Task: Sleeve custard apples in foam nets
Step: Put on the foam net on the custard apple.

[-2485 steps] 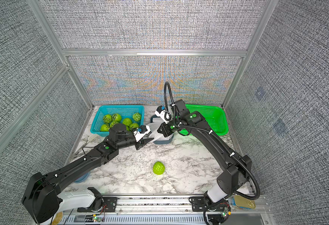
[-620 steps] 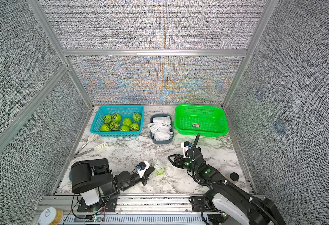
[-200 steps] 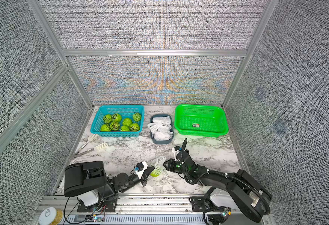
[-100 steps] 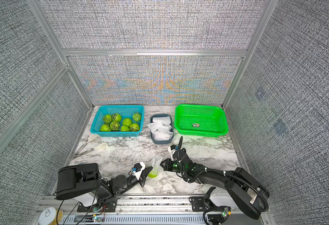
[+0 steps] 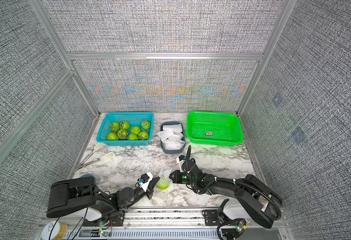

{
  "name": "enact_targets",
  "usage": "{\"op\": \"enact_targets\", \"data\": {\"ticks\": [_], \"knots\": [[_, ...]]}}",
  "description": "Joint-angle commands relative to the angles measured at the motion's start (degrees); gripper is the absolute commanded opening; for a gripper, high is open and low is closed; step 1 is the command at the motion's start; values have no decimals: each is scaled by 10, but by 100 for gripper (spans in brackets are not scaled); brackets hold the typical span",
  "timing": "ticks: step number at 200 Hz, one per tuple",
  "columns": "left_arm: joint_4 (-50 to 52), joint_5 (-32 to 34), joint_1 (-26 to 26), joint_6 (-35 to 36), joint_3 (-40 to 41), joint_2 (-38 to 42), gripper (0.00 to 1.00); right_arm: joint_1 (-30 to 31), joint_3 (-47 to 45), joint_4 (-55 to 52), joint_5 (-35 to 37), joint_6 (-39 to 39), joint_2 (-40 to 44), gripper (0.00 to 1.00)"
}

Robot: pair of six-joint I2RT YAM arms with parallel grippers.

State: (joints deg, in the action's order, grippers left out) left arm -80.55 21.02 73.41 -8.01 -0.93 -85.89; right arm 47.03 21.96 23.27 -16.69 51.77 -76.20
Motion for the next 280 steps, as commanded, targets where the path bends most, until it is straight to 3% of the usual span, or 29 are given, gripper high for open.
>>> {"op": "enact_targets", "data": {"ticks": [1,91,166,280], "knots": [[41,0,3,-7,-8,3,0,2,-5,2,16,-6,7,6],[10,60,48,-38,-4,-28,0,7,-16,20,16,-11,-6,6],[26,106,69,-53,21,10,0,21,-10,25,34,-5,-28,6],[221,109,84,-114,5,107,0,35,2,2,57,-19,-23,6]]}}
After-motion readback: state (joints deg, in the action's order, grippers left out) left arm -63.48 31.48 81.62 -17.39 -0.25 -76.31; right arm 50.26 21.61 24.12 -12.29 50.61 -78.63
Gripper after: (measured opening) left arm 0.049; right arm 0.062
